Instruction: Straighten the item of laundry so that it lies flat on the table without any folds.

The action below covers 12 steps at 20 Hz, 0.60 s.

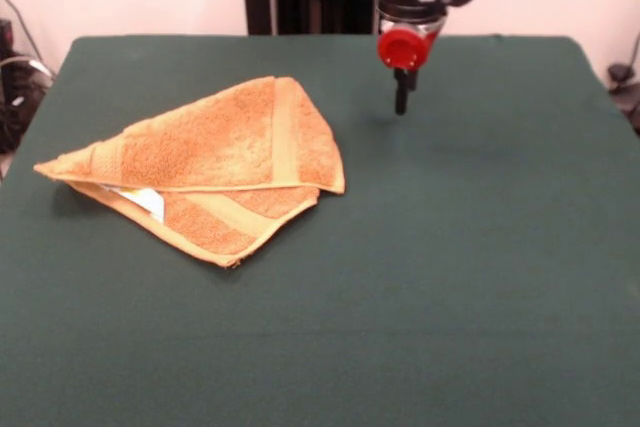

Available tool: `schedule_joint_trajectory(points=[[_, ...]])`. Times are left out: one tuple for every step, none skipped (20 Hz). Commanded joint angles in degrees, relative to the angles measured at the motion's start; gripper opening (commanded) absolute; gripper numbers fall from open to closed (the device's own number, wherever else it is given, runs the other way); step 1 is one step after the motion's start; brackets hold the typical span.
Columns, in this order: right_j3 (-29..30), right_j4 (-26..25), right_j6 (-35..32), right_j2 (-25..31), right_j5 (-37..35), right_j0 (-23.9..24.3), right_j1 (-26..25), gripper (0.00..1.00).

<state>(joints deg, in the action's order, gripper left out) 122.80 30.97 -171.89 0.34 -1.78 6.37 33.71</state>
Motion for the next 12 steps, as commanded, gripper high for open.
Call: schedule_joint_trajectory(points=[[-4.8,-1.6,-0.3,2.2,-9.2,3.2,0.8,1.0],[-5.0,-2.0,-0.1,1.8,-9.8,3.3,1.1,1.0],[-5.1,-2.4,0.1,1.4,-10.4,3.5,1.4,1.0],[-5.3,-2.8,0.2,0.9,-11.5,3.7,2.0,1.0],[-5.5,-3.1,0.2,0.5,-12.6,3.8,2.6,1.0],[-5.8,-3.4,0.1,-0.1,-13.7,3.9,3.1,1.0],[-5.9,-3.7,0.1,0.1,-14.4,4.4,3.7,1.0],[-6.0,-4.0,0.1,0.2,-15.1,5.0,4.1,1.0],[-6.5,-4.3,0.0,0.0,-15.8,5.3,4.3,1.0],[-6.9,-4.6,-0.1,-0.3,-16.4,5.5,4.4,1.0],[-7.6,-4.7,-0.5,-0.7,-16.9,5.4,4.2,1.0],[-8.2,-4.9,-0.8,-1.2,-17.3,5.2,4.1,1.0]])
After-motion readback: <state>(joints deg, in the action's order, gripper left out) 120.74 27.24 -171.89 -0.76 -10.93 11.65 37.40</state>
